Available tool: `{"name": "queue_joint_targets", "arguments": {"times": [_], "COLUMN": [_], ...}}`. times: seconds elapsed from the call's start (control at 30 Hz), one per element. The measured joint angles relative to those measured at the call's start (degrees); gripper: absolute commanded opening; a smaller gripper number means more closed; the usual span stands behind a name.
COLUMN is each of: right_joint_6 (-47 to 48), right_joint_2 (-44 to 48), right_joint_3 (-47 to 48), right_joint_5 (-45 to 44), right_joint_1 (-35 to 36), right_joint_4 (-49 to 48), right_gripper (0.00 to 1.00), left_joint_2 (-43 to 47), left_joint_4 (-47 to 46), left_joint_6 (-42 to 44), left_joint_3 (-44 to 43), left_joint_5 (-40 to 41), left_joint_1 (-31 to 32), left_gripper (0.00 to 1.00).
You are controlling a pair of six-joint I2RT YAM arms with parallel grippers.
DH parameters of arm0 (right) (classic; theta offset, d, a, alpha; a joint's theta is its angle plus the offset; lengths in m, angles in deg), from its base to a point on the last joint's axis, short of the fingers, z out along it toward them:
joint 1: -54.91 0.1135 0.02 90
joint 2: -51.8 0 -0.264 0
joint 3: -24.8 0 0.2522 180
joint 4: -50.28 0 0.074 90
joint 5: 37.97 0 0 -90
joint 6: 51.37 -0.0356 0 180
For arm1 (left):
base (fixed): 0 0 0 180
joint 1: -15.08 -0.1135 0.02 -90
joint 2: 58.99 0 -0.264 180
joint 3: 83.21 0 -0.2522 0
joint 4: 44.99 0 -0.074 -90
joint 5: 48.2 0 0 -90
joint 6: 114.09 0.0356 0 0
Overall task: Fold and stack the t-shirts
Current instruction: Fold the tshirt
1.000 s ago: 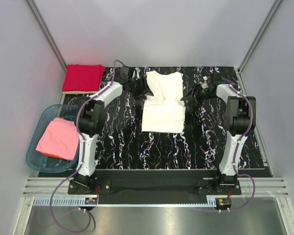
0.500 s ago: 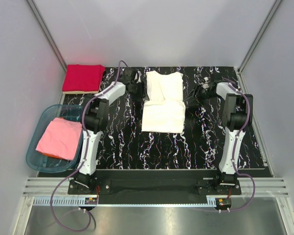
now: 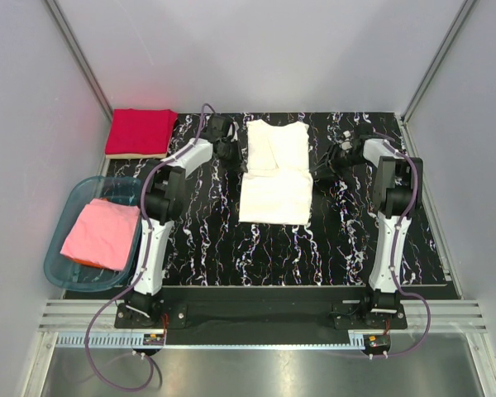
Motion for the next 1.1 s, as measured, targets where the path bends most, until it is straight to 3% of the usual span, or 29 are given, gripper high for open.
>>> {"name": "queue_joint_targets", "arguments": {"times": [0.17,0.3,0.53,0.97,1.07,1.1], "right_joint_6": [-0.1,-0.6,-1.9,-3.3,-3.4,-3.3], "right_joint_2": [-1.9,-3.9,-5.7,-5.1,-4.8,-4.6], "right_joint_3": [1.9,4.2,6.4,6.0,5.9,5.7], "right_joint_5": [0.4,0.6,1.0,-2.1,-1.7,-1.3], "right_joint_1": [0.0,0.0,0.0,-0.2,-0.5,-0.6], "right_joint_4": [0.2,0.3,0.3,-0.9,-1.2,-1.4], "right_gripper": [0.35,0.27,0.00,0.00,0.27,0.29], "left_joint_2": [-0.2,-0.2,-0.6,0.9,1.0,1.0], "left_joint_4": [0.2,0.1,-0.4,-6.1,-7.0,-7.3], "left_joint_6": [-1.2,-2.7,-5.5,-10.6,-12.0,-12.4], "left_joint_3": [-0.4,-0.4,-0.4,3.9,4.2,4.2], "left_joint_5": [0.0,0.0,-0.5,-0.3,-0.9,-1.2], "left_joint_1": [-0.3,-0.7,-1.1,-2.0,-2.1,-2.2], "left_gripper": [0.01,0.00,0.00,0.00,0.02,0.04]}}
